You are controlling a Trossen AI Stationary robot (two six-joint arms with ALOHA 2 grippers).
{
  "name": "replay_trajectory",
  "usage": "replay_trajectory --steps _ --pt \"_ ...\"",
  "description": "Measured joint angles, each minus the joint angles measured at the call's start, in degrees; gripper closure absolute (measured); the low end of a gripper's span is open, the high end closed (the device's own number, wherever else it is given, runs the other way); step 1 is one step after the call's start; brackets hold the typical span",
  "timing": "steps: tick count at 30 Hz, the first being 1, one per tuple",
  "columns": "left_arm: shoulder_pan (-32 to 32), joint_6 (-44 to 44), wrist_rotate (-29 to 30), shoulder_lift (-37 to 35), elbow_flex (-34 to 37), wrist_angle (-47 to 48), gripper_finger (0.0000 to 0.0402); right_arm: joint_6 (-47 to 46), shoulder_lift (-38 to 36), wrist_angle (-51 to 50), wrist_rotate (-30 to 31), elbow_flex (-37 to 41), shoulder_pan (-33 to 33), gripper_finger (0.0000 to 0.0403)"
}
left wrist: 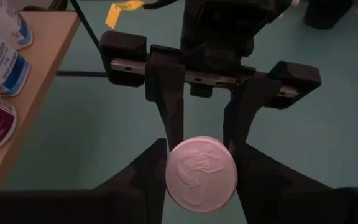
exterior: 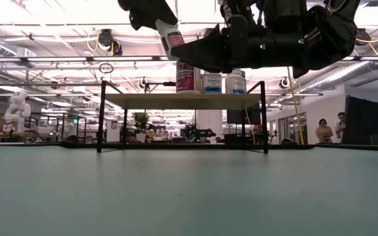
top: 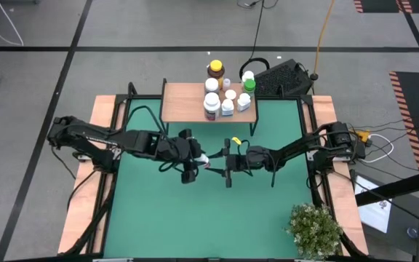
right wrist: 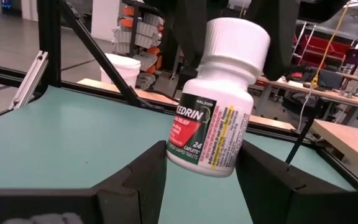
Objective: Pick and place medicine bottles onto shelf by color
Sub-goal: Put the small white medicine bottle on the shelf
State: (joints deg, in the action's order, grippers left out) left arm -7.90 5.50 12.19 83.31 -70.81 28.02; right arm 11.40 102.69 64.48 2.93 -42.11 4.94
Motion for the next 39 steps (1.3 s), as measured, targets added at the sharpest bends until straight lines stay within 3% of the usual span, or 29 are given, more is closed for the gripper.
replay_trajectory --steps 7,14,20,31,39 --pt "0.51 1.4 1.34 0.0 0.0 6.08 0.0239 -3.18 0.0 -1.94 1.88 -0.04 -0.44 0.0205" --pt "2.92 4.87 2.06 -0.29 0.0 13.27 0.0252 -7.38 -0.07 -12.43 11.53 -0.04 -0.64 0.0159" --pt "6.35 6.24 3.34 -1.79 -0.29 18.84 0.0237 -9.46 -0.07 -17.71 12.03 -0.02 -0.58 0.0152" --pt "11.13 5.31 3.49 -2.64 -14.78 34.89 0.0253 -10.74 -0.07 -19.23 11.88 -0.02 -0.55 0.0151" --pt "17.89 0.92 4.44 -2.58 -19.52 34.75 0.024 -12.23 -0.07 -21.15 11.84 0.0 -0.55 0.0151"
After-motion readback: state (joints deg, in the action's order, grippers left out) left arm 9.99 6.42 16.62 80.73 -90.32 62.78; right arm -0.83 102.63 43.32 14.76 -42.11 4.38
